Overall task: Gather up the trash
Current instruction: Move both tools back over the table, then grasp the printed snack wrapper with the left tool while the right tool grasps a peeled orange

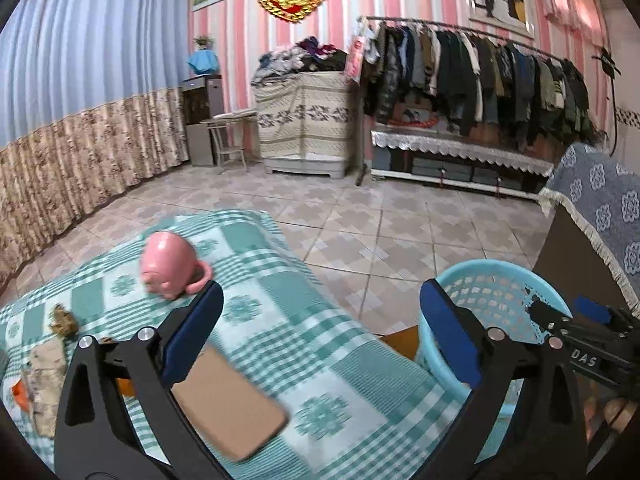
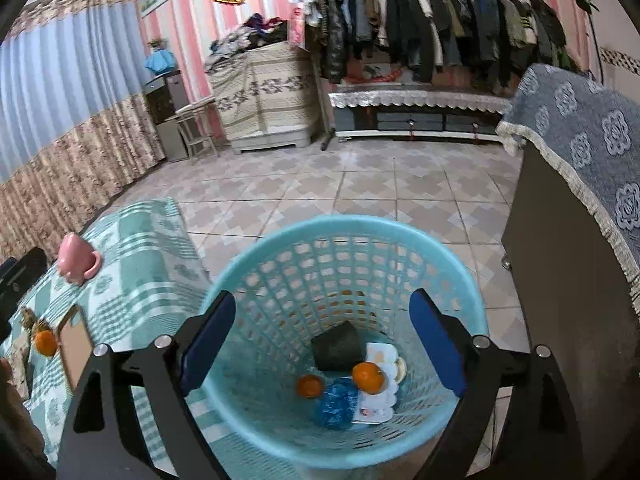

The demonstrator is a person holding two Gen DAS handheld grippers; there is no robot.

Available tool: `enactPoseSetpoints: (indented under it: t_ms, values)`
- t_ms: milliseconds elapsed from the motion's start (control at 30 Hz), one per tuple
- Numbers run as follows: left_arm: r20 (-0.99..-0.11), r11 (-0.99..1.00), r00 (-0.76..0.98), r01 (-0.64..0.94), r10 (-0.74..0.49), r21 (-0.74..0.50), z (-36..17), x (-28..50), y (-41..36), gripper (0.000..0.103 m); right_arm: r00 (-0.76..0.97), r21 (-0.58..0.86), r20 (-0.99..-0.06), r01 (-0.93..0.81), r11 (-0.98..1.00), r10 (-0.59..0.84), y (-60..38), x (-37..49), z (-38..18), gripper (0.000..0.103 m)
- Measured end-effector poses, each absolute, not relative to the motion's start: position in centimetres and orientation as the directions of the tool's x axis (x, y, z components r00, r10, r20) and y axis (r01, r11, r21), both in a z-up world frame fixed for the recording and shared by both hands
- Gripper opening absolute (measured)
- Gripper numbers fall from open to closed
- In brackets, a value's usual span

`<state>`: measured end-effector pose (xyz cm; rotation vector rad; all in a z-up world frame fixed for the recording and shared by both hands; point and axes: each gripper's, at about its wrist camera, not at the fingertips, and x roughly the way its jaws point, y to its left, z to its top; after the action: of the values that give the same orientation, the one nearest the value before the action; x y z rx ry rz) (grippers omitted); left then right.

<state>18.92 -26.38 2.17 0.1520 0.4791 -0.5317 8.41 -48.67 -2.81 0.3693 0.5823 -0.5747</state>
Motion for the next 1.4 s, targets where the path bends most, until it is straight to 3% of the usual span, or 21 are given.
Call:
enactPoseSetpoints:
  t_ms: [333, 700, 1133, 1400]
  values:
    - [-0.466, 0.929, 0.819, 0.369, -0.336, -0.022, 3.0, 18.1, -15.5, 0.096, 0.754, 0.115, -0.593, 0.426, 0.897, -0.282, -40.9, 11.1, -2.1, 0.087]
    - [-0.440, 0.985, 0.886, 0.171, -0.148, 0.014, 2.6, 15.3, -5.0, 0.097, 0.820, 0.101, -0.552, 0.242, 0.965, -0.148, -32.8, 12.6, -1.0, 0.087]
    - [-0.550, 1.000, 0.835, -0.017, 0.007, -0.014, -3.1, 16.7, 4.3, 0.097, 0.800, 0.078, -0.597, 0.131, 0.988, -0.059, -27.2, 15.8, -3.0, 0.087]
    - [-0.635, 0.999, 0.772, -0.025, -0.006, -0.040, -5.9, 19.1, 5.2, 0.097, 0.777, 0.057, -0.628, 0.101, 0.993, -0.043, -25.5, 17.9, -5.0, 0.087]
